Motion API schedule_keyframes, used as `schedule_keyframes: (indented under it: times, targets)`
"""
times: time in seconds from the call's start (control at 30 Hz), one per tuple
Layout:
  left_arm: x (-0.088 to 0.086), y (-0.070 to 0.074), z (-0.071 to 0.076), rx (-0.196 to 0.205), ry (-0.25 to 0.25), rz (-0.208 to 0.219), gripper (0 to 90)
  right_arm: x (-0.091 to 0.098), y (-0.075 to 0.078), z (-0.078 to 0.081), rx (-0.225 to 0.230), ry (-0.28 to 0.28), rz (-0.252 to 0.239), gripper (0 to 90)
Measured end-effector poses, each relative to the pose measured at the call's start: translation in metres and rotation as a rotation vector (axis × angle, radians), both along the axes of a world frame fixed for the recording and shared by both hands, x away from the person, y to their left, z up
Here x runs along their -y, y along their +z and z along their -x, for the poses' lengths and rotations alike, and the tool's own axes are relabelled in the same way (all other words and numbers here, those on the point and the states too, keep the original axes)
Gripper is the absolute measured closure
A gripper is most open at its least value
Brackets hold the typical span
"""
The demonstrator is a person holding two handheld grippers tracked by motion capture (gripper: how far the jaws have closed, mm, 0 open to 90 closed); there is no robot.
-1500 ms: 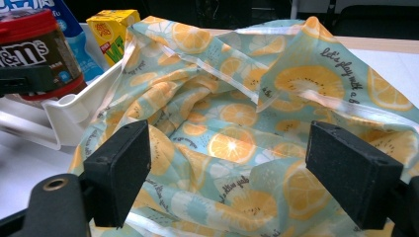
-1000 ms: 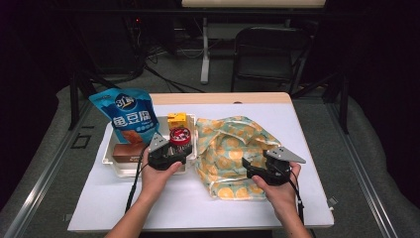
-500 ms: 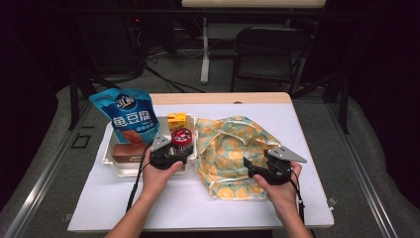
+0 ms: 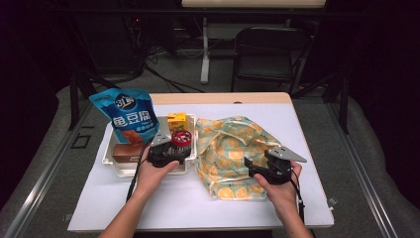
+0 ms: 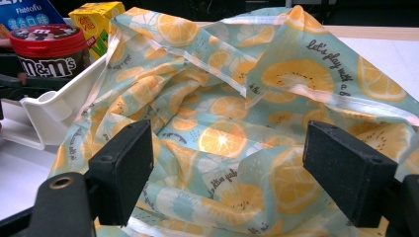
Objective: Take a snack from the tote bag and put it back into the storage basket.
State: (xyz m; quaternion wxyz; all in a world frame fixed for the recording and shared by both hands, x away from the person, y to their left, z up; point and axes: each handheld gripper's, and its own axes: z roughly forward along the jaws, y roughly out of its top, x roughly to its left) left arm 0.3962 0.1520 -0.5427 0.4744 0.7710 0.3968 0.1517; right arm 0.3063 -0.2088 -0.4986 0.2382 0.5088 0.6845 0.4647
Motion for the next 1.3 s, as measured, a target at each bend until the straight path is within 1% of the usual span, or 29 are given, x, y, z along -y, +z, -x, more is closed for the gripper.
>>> schedule_keyframes:
  times: [0.07,0.1,0.13,0.17,0.2,0.27,0.33,0.47,0.57,0.67,0.8,0.87,0.9,0.93,0.97,1.0,1.03,1.07,1.13,1.2,1.27,1.3]
  targets:
    - [0.000,-0.001,-0.001,-0.011,-0.005,-0.006,24.7,0.000,0.000,0.000,-0.001,0.003,0.001,19.0]
    - [0.001,0.000,-0.001,-0.014,-0.010,-0.016,24.7,0.000,0.000,0.000,0.000,0.002,0.000,19.1]
    - [0.002,0.000,-0.001,-0.013,-0.015,-0.038,24.7,0.000,0.000,0.000,0.001,-0.001,-0.002,19.1]
    - [0.003,0.000,-0.002,-0.016,-0.027,-0.050,24.7,0.000,0.000,0.000,0.001,-0.002,-0.004,19.2]
    - [0.004,0.000,-0.002,-0.026,-0.033,-0.054,24.7,0.000,-0.001,0.000,0.001,-0.003,-0.004,19.2]
    - [0.004,0.000,-0.002,-0.023,-0.027,-0.056,24.7,0.000,-0.001,-0.001,-0.002,-0.002,0.000,19.3]
    - [0.004,0.000,-0.003,-0.026,-0.028,-0.067,24.6,0.000,-0.001,-0.001,-0.002,-0.002,0.002,19.4]
    - [0.004,0.000,-0.002,-0.035,-0.030,-0.066,24.5,-0.001,-0.001,0.000,-0.003,-0.002,0.006,19.4]
    - [0.004,0.000,-0.002,-0.031,-0.030,-0.060,24.2,-0.001,-0.001,0.000,-0.004,-0.003,0.006,19.5]
    - [0.004,0.000,-0.001,-0.024,-0.033,-0.065,23.6,-0.001,-0.001,0.000,-0.003,-0.003,0.008,19.5]
    - [0.005,0.000,0.000,-0.019,-0.022,-0.073,23.4,-0.001,-0.001,0.000,0.001,-0.001,0.003,19.5]
    - [0.005,0.001,0.001,-0.013,-0.007,-0.084,21.7,0.000,-0.001,0.000,-0.001,-0.003,0.005,19.5]
    - [0.005,0.001,0.001,-0.007,-0.004,-0.082,21.7,0.000,-0.001,0.000,0.001,-0.001,0.002,19.5]
    - [0.004,0.002,0.002,0.000,-0.008,-0.062,21.1,0.000,0.000,0.000,0.002,-0.004,0.002,19.5]
    - [0.003,0.003,0.002,0.005,0.000,-0.052,18.0,0.001,0.000,0.000,-0.001,-0.002,0.007,19.6]
    - [0.002,0.004,0.002,0.010,-0.002,-0.039,15.6,0.001,0.000,0.000,0.000,-0.003,0.004,19.6]
    - [0.001,0.005,0.002,0.009,-0.020,-0.027,15.1,0.001,0.000,0.000,0.000,-0.002,0.005,19.6]
    - [0.002,0.005,0.003,0.022,-0.018,-0.035,13.1,0.001,0.000,0.000,0.000,-0.002,0.003,19.6]
    - [0.002,0.006,0.004,0.028,-0.014,-0.028,13.4,0.001,0.000,0.000,0.000,-0.003,0.005,19.6]
    - [0.000,0.009,0.006,0.050,-0.011,-0.018,12.4,0.000,0.000,0.000,0.001,-0.004,0.005,19.6]
    - [-0.004,0.014,0.008,0.067,-0.002,0.005,13.0,0.000,0.000,0.000,0.003,-0.002,0.002,19.6]
    - [-0.006,0.017,0.010,0.083,0.006,0.017,13.7,0.000,0.000,0.000,0.003,-0.002,0.001,19.6]
